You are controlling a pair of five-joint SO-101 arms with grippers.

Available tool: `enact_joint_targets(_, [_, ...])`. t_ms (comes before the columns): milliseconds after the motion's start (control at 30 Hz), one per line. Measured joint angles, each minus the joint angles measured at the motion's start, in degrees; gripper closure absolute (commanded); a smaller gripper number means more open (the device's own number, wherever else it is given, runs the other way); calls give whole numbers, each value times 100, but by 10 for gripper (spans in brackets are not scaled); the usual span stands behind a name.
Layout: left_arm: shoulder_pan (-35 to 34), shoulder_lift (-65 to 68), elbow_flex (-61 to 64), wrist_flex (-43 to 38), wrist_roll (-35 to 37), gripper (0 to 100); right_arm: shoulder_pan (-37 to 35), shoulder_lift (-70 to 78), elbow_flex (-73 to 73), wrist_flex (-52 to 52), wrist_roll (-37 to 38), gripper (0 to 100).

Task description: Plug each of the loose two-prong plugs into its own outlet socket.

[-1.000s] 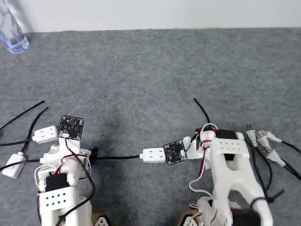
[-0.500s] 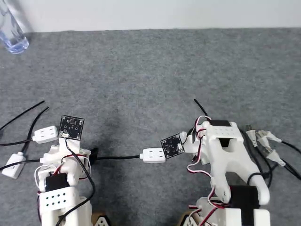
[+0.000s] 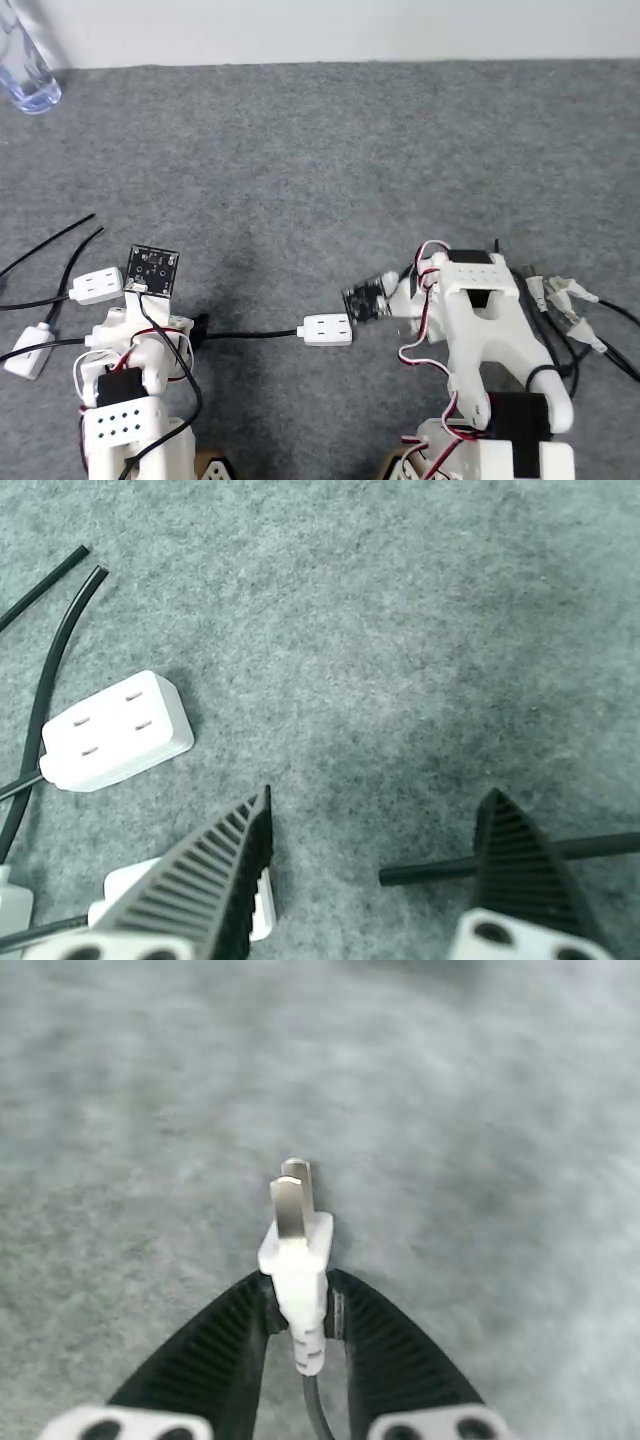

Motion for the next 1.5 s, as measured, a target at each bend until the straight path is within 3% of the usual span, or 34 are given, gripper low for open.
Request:
enact_joint_targets(300, [0,0,0,0,0,688,-290,62,-519,0,-2382,990])
enact_joint_targets(400, [0,0,0,0,0,688,-299,62,-519,-88,-2804,990])
enact_joint_targets(600, [0,0,0,0,0,688,-290,62,9,-1002,-2822,990])
enact_joint_targets(733, [0,0,0,0,0,688,-290,44,730,-1802,-2268,976])
enact_joint_targets(900, [0,0,0,0,0,688,-193,-114,844,-1925,-2180,750])
enact_joint_targets(967, [0,0,0,0,0,688,-62,-220,862,-1802,-2163,702])
enact_joint_targets(1133, [0,0,0,0,0,688,211,-589,879,-1345,-2136,753])
enact_joint_targets(1500, [0,0,0,0,0,688,-123,-888,888,-809,-1996,757])
